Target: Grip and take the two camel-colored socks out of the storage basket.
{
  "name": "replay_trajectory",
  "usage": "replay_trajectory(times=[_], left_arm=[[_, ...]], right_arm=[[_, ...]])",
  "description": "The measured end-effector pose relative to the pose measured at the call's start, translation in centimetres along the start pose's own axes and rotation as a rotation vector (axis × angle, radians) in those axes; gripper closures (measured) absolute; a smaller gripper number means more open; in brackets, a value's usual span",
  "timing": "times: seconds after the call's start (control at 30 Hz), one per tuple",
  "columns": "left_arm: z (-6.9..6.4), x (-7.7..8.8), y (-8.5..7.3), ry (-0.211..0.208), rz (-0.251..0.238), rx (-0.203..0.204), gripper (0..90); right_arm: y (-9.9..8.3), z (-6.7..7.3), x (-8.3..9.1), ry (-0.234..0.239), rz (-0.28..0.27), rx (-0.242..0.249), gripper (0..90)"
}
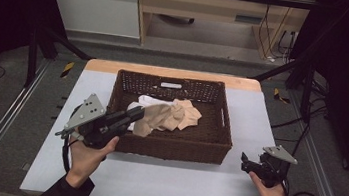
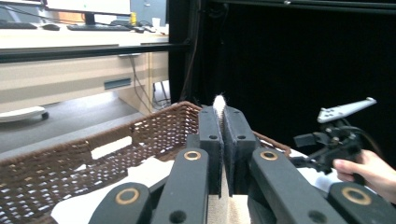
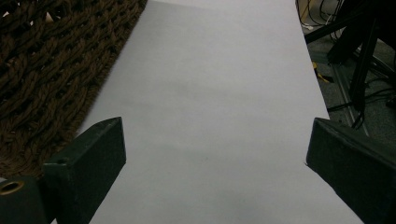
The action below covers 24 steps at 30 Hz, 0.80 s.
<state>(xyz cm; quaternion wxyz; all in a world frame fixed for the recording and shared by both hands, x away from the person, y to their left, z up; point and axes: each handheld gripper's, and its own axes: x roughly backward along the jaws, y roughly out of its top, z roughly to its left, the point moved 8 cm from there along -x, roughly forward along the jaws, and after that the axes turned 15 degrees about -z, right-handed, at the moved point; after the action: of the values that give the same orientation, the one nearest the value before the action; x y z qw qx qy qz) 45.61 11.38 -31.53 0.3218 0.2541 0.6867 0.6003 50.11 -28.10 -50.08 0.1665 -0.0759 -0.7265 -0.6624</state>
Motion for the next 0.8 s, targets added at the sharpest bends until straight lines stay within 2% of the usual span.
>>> replay_trajectory(times=[0.2, 0.37, 0.5, 0.8], left_arm=[[-1.0, 1.3, -1.4, -0.029, 0.012, 0.002, 86.7], [-1.4, 1.9, -3.0, -0.039, 0.038, 0.019, 86.7], [-1.9, 2.1, -4.3, -0.057, 0.069, 0.022, 86.7], [-2.9, 2.8, -7.1, -0.067, 0.154, 0.033, 86.6]], right_arm=[[0.0, 0.0, 0.1, -0.002, 0.001, -0.002, 5.0], [0.0, 0.1, 0.1, 0.0, 0.001, 0.005, 5.1], [0.0, 0.1, 0.2, 0.0, 0.002, 0.001, 5.1], [0.0, 0.2, 0.3, 0.005, -0.002, 0.006, 5.2]])
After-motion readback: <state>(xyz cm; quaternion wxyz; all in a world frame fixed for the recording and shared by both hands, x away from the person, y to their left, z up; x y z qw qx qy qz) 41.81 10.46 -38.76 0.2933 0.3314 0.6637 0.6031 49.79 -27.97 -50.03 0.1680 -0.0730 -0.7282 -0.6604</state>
